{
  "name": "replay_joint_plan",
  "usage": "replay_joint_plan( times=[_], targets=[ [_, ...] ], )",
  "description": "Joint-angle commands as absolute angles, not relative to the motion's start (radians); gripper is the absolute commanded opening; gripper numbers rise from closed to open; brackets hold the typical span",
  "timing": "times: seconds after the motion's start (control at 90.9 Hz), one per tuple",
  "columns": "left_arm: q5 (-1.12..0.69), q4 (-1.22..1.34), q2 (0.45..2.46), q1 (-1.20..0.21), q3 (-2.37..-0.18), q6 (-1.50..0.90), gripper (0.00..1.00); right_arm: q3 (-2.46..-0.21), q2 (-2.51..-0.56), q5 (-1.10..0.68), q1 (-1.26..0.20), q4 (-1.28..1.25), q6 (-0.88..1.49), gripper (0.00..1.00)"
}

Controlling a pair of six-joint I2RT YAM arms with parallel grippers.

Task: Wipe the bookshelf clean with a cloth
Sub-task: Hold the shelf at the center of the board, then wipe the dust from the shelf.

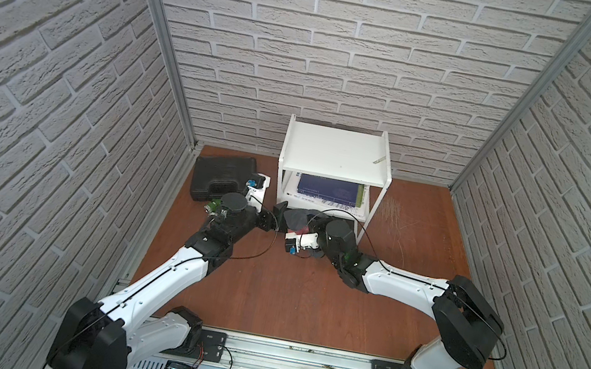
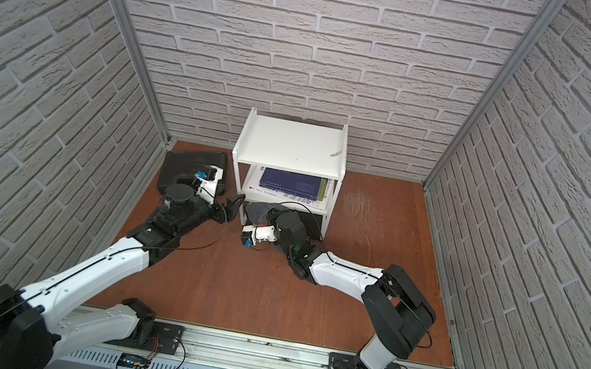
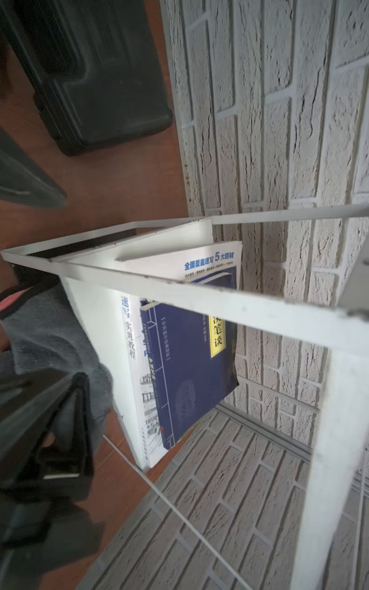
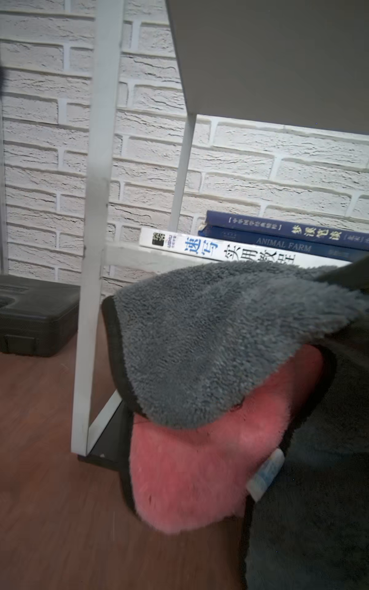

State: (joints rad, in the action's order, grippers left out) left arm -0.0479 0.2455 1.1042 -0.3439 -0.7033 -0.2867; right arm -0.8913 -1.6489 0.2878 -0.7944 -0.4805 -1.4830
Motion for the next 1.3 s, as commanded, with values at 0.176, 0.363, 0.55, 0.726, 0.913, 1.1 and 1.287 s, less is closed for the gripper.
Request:
replay_joint_plan(
  times=[0.176, 0.363, 0.55, 0.726, 0.913, 1.1, 1.287],
  targets=[
    [-0.017, 0.347, 1.265, -0.356, -0.842, -0.195, 0.48, -0.917, -1.936, 0.337, -0.793, -0.789, -1.662, 0.03],
    [-0.018, 0.314, 1.266, -0.351, -0.832, -0.144, 0.17, -0.884, -2.056, 0.482, -0.661, -0.847, -1.704, 0.03],
    [-0.051, 0.269, 1.260, -0.340, -0.820, -0.084, 0.00, -0.996, -2.132, 0.503, -0.735, -0.648, -1.603, 0.03],
    [-0.055, 0.261, 1.266, -0.334, -0.811, -0.046, 0.00, -1.150, -2.207, 0.558, -0.744, -0.552, -1.545, 0.03],
    [-0.063, 0.265, 1.252, -0.307, -0.793, -0.046, 0.00, -0.992, -2.087, 0.627, -0.594, -0.394, -1.518, 0.03],
    [-0.029, 0.333, 1.250, -0.307, -0.752, -0.041, 0.00, -1.067, -2.073, 0.541, -0.708, -0.202, -1.390, 0.03],
    [0.038, 0.341, 1.251, -0.360, -0.753, -0.040, 0.00, -1.278, -2.192, 0.559, -0.793, -0.240, -1.378, 0.03]
  ],
)
